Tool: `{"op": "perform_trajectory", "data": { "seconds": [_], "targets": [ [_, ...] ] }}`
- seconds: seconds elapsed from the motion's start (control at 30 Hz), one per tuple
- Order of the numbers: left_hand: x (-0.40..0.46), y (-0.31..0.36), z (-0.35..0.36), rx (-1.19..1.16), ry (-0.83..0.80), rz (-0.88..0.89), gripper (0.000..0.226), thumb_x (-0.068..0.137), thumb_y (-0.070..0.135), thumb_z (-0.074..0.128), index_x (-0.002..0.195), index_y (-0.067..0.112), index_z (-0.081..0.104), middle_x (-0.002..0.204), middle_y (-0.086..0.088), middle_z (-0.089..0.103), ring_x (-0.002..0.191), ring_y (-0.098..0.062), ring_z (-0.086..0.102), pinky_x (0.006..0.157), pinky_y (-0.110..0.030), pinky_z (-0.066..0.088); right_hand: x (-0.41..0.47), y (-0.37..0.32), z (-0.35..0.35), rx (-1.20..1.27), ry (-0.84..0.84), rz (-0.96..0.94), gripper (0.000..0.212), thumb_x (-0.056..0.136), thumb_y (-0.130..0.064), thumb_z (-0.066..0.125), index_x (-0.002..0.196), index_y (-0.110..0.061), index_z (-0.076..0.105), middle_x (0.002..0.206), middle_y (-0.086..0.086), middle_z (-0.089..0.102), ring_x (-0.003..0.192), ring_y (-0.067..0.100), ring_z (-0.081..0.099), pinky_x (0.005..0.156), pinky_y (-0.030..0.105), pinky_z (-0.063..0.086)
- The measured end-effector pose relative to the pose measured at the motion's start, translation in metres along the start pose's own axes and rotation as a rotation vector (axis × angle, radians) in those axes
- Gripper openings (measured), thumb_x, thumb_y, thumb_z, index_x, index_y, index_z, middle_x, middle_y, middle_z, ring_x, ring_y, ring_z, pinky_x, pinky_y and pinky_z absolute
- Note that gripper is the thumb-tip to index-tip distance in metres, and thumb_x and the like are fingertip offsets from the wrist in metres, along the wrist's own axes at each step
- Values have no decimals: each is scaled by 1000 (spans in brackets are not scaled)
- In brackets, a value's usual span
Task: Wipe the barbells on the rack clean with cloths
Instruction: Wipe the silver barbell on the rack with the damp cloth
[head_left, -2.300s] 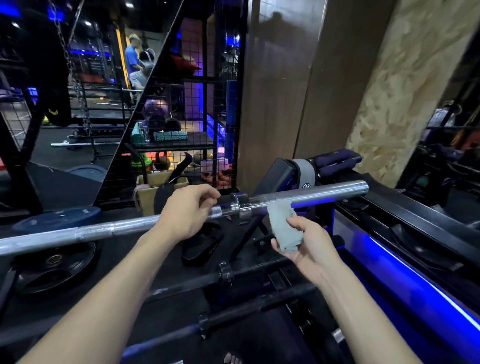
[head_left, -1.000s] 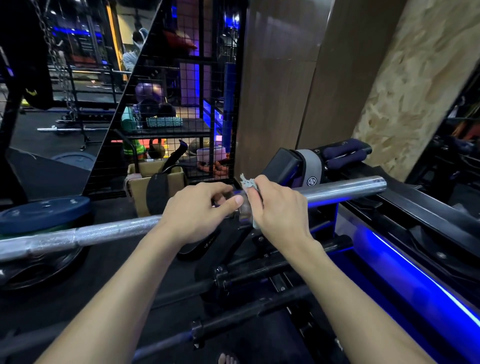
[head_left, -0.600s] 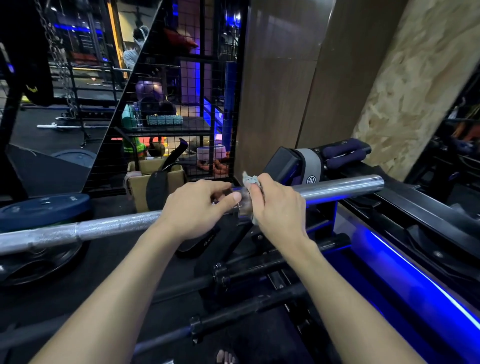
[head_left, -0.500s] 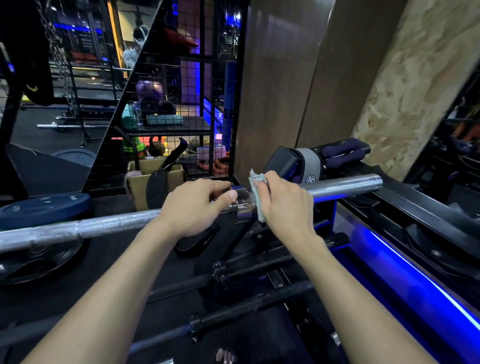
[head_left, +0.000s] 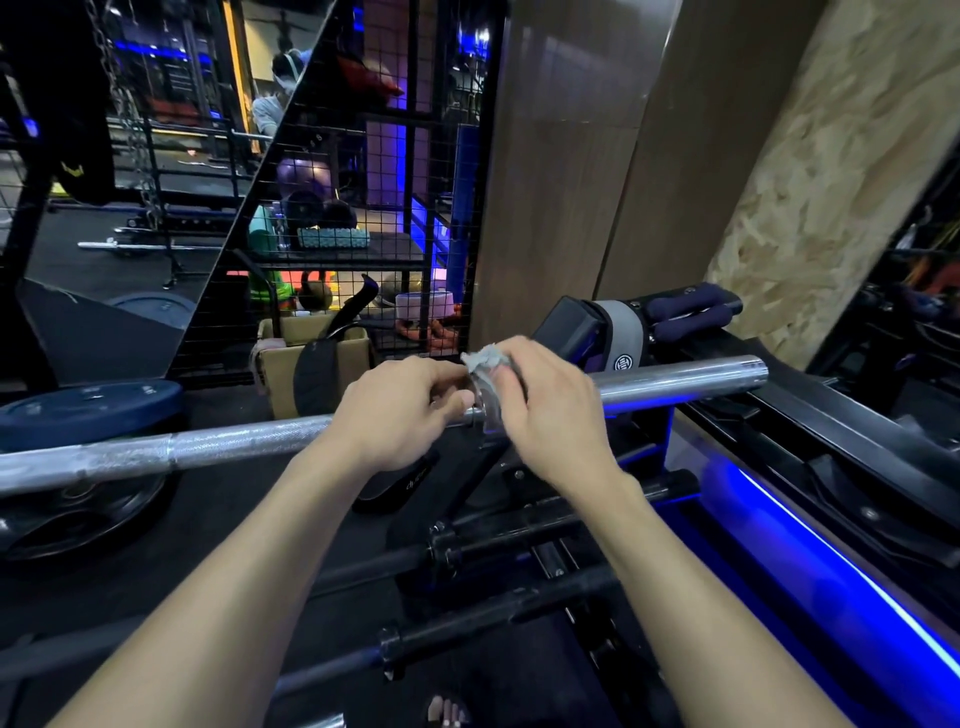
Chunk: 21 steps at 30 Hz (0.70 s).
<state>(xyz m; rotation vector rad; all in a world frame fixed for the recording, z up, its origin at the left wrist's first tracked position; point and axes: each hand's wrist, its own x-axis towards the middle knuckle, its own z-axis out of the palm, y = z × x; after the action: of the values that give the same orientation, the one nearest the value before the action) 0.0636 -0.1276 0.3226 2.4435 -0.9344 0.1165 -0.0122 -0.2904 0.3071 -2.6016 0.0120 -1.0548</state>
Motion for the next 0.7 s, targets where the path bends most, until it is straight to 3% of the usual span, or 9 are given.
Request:
{"op": "perform_trajectory", "data": {
  "seconds": [0.1, 0.27, 0.33, 0.47, 0.6, 0.7],
  "targets": [
    [1, 1, 1, 8, 16, -15, 40, 100, 49, 55, 139, 41, 58, 121, 12, 71, 120, -24, 62, 95, -38, 51, 6, 2, 2, 24, 0, 43, 13, 104, -26, 46, 103, -20, 58, 91, -3, 65, 83, 29, 60, 69, 47, 49],
    [2, -3, 2, -4, 22, -1, 36, 99, 48, 57, 134, 42, 61, 116, 12, 72, 115, -24, 64, 94, -41, 52, -35, -7, -5, 55, 16, 7, 7, 102, -23, 51, 104, -25, 57, 86, -11, 60, 75, 21, 56, 62, 41, 43],
    [3, -2, 3, 0, 19, 8, 33, 99, 48, 57, 131, 40, 64, 109, 12, 72, 111, -24, 64, 90, -40, 53, -17, -5, -1, -1, 33, 24, 8, 103, -25, 49, 103, -23, 57, 85, -9, 61, 75, 23, 57, 62, 41, 44],
    [2, 0, 1, -1, 26, 4, 36, 100, 48, 56, 134, 40, 62, 115, 11, 72, 115, -24, 63, 93, -39, 52, 12, -3, 5, -35, 21, 74, 13, 104, -28, 46, 100, -20, 55, 86, -2, 65, 81, 31, 60, 67, 45, 46],
    [3, -2, 3, 8, 29, 7, 33, 100, 48, 55, 132, 43, 62, 112, 14, 71, 112, -23, 63, 90, -38, 51, -32, -8, -2, 6, 30, 40, 3, 100, -22, 52, 98, -22, 51, 79, -7, 57, 69, 23, 53, 58, 38, 36],
    [3, -3, 4, 7, 27, 10, 36, 100, 47, 55, 135, 43, 60, 112, 15, 71, 112, -21, 64, 91, -38, 52, -39, -10, -3, -40, 28, 22, 8, 97, -22, 54, 95, -22, 46, 73, -9, 51, 65, 24, 50, 54, 37, 34]
  ]
}}
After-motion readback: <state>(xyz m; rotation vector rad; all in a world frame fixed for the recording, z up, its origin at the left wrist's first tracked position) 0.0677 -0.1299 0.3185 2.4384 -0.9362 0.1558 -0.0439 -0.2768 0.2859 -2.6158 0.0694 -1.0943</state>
